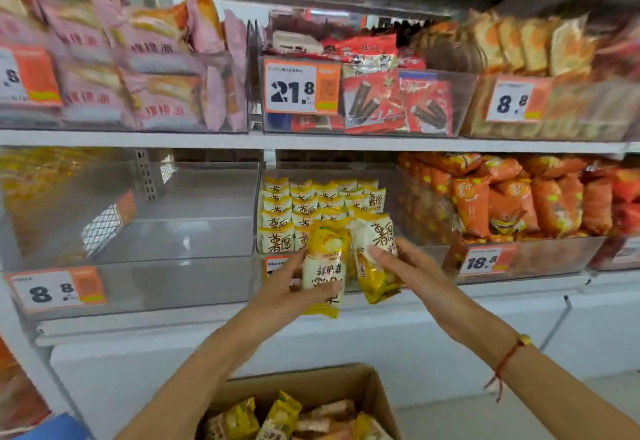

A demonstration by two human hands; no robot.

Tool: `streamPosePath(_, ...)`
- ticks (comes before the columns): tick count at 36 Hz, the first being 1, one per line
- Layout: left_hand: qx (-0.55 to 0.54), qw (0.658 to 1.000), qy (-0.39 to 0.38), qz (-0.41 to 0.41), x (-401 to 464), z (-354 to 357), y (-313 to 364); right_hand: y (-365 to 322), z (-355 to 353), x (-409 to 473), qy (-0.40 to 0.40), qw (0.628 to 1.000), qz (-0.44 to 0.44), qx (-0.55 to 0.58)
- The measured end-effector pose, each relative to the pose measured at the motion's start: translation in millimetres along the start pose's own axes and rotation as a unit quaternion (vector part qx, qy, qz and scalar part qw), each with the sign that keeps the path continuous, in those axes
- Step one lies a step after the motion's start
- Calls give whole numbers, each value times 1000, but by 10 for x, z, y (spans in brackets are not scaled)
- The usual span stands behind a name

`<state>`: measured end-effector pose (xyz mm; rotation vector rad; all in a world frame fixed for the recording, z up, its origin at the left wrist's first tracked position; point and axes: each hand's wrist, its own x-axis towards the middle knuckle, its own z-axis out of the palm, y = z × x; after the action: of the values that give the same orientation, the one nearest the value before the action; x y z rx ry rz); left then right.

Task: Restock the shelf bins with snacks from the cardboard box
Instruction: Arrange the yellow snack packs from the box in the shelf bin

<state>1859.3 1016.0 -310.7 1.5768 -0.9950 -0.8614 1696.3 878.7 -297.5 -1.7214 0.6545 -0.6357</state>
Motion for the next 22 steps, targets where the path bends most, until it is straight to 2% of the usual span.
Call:
streamPosePath(4,53,998,33,23,223,-76,305,-81,-204,134,169,980,-86,-62)
streamPosePath(7,55,995,69,34,448,-94,495,-173,-401,328,208,958,-118,-158)
streamPosePath(12,45,989,137,39,861,-61,574,-284,-621,792,200,885,-147,-393)
streamPosePath(16,59,985,159,44,1139,-26,494,-257,-637,1184,169,802,-148,-554)
streamPosePath(18,59,983,171,44,1244,-16,477,-214,-621,1359,150,766,-124,-613)
streamPosePath(22,50,983,169,44,1361,-17,464,-67,-579,1666,115,723,-76,-677)
